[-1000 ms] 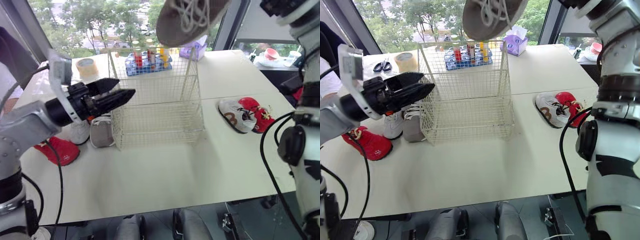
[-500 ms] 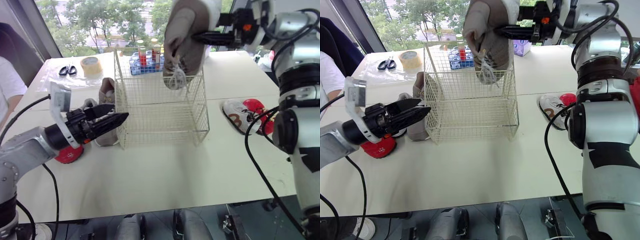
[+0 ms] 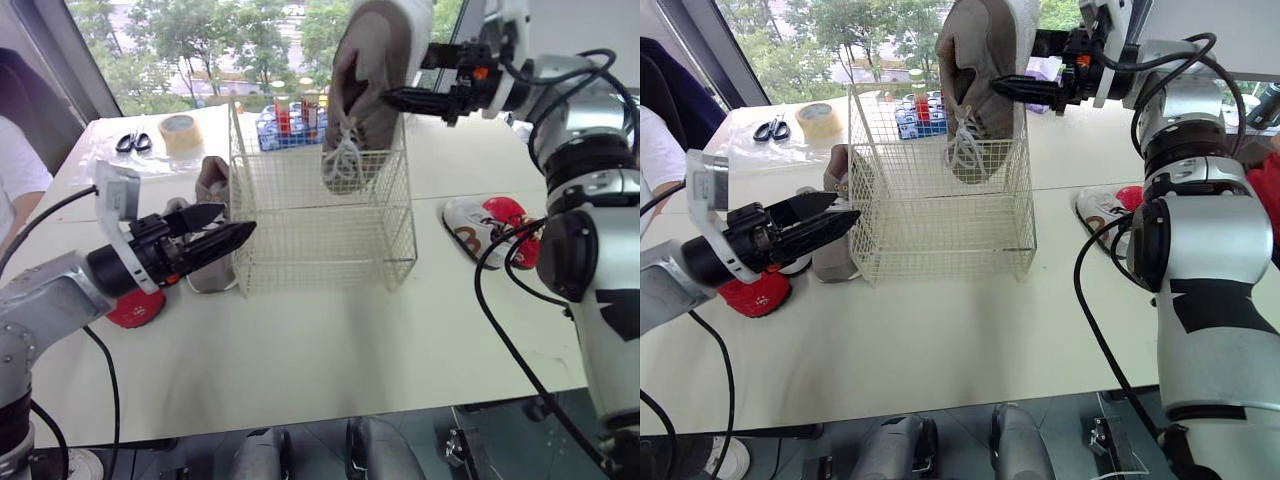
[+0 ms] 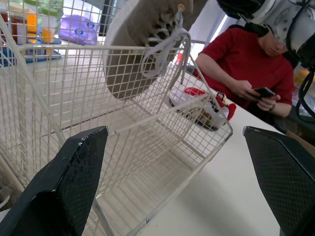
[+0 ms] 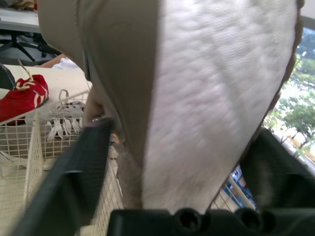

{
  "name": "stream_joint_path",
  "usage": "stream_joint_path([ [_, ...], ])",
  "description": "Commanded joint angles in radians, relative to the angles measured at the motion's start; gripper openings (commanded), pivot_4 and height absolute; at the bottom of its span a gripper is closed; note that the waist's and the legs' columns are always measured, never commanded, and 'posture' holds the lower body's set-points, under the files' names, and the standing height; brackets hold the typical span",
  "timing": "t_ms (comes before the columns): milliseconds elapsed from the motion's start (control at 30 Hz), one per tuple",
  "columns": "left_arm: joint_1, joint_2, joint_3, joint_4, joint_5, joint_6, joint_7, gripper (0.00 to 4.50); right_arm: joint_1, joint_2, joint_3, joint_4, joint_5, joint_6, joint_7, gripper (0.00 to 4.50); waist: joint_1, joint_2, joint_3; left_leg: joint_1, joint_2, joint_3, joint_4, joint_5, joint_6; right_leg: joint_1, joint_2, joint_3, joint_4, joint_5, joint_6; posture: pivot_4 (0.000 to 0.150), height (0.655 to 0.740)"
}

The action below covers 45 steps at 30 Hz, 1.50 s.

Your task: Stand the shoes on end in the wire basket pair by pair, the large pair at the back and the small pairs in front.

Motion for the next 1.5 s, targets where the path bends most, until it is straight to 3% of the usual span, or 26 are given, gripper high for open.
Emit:
stream_joint_path([
  [33,0.004,0.009,0.02,-0.029,-0.006,-0.025,0.008,4.5,-0.03,-0.01,-0.034,-0.024,0.001,0.0,0.008,4.47,-0.001,0.0,0.0,0.0,0.0,0.0,0.0,0.0,0.0,0.0,0.0,0.0,0.0,0.0,0.0,0.15,0.74],
  [367,0.01,0.027,0.034,0.01,0.013,-0.026,-0.007,4.5,-0.052,-0.084,-0.04,-0.056,-0.022,0.024,0.098,4.47,0.004,0.0,0.0,0.0,0.0,0.0,0.0,0.0,0.0,0.0,0.0,0.0,0.0,0.0,0.0,0.15,0.74],
  [600,-0.032,0.035,0.033,0.086,0.057,-0.044,-0.022,4.5,-0.05,-0.147,-0.065,-0.069,-0.029,-0.038,-0.003,4.47,0.002,0.0,0.0,0.0,0.0,0.0,0.0,0.0,0.0,0.0,0.0,0.0,0.0,0.0,0.0,0.15,0.74],
  [833,-0.266,0.085,0.041,0.374,0.188,-0.053,0.098,4.5,-0.106,-0.19,-0.113,-0.17,0.048,0.095,0.103,4.47,0.002,0.0,0.0,0.0,0.0,0.001,-0.001,0.001,-0.001,-0.001,0.001,0.0,0.002,0.0,0.0,0.15,0.74],
  [967,-0.569,0.148,-0.197,0.709,0.466,-0.026,0.048,4.5,0.148,-0.238,-0.011,-0.784,0.319,0.551,0.208,4.47,0.008,-0.003,-0.002,0.001,0.0,0.001,0.0,0.0,-0.001,0.002,0.001,-0.003,0.001,0.0,0.0,0.15,0.74],
  [1100,-0.842,0.103,-0.42,1.045,0.713,-0.038,-0.118,4.5,0.414,-0.282,0.012,-1.251,0.428,0.781,0.161,4.47,0.023,-0.004,-0.002,0.003,-0.001,0.002,0.001,0.001,-0.001,0.005,0.0,-0.005,0.001,0.0,0.0,0.15,0.74],
  [1300,-1.158,-0.048,-0.573,1.537,1.018,-0.139,-0.248,4.5,0.685,-0.317,-0.006,-1.606,0.476,0.916,-0.04,4.47,0.028,-0.005,-0.002,0.0,-0.004,0.003,0.002,0.0,0.0,0.002,0.0,-0.004,0.001,0.0,0.001,0.15,0.74],
  [1500,-1.233,-0.161,-0.563,1.757,1.169,-0.292,-0.27,4.5,0.864,-0.312,-0.042,-1.765,0.474,0.936,-0.225,4.47,0.027,-0.007,-0.002,-0.002,-0.004,0.005,0.002,0.0,0.001,-0.002,0.0,-0.003,0.001,0.0,0.001,0.15,0.74],
])
